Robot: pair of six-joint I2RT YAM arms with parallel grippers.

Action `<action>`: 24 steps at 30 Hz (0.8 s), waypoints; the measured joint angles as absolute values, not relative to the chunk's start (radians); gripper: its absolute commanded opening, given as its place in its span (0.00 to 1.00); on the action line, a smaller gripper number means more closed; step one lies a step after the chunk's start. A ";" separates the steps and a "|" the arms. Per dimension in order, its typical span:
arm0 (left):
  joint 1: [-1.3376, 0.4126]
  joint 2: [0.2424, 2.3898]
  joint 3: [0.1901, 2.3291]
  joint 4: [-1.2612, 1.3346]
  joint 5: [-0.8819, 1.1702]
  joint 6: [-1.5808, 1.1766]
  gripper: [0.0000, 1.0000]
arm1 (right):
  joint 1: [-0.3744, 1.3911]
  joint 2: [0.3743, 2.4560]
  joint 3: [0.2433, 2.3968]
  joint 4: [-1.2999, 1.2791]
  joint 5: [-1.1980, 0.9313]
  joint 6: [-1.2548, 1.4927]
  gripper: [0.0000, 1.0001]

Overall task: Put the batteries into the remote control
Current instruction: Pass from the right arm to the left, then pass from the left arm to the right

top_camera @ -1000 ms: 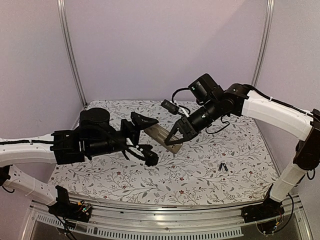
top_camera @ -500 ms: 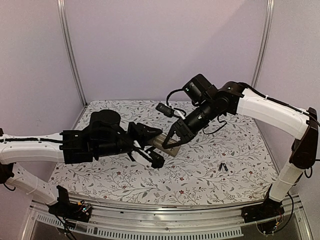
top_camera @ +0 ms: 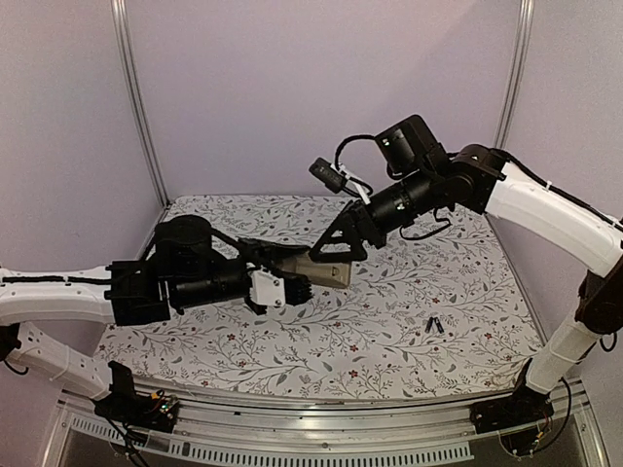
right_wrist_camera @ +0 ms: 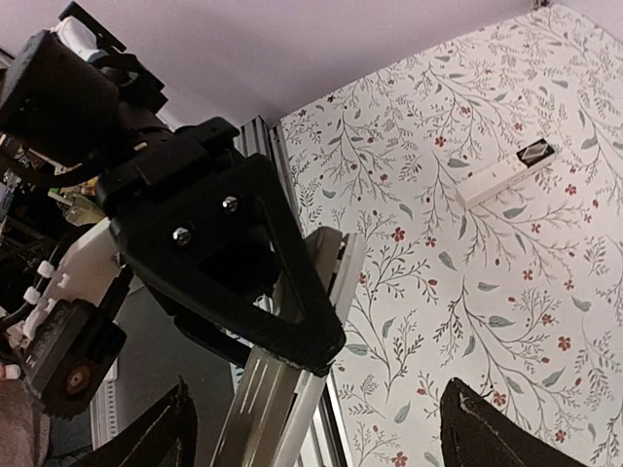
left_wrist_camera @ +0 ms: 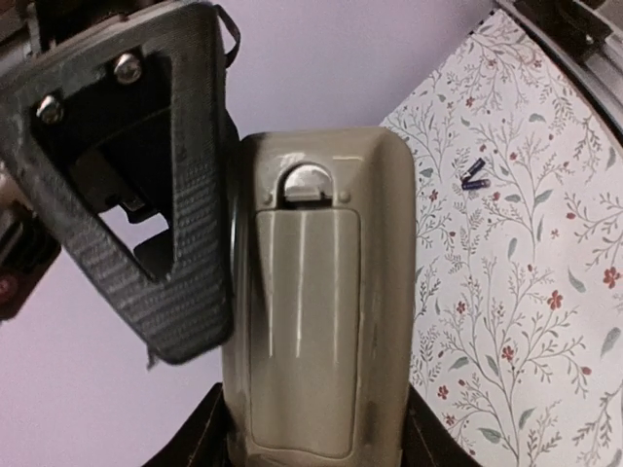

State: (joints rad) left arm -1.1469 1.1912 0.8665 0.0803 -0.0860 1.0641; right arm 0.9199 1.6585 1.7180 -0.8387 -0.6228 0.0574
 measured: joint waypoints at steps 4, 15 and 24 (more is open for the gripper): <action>-1.148 1.150 0.809 0.207 -0.036 0.842 0.00 | 0.920 1.526 1.639 -0.661 -0.590 0.019 0.96; -1.149 1.159 0.741 0.601 0.034 0.315 0.00 | 0.928 1.148 1.159 0.061 -0.608 -0.043 0.99; -1.149 1.198 0.741 0.720 0.073 0.191 0.00 | 0.973 1.264 1.129 0.214 -0.621 -0.061 0.99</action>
State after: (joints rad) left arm -1.1492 1.1980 0.7414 0.7197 0.0731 0.1913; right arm 0.9730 1.2644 1.1286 0.2142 -0.6209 -0.0608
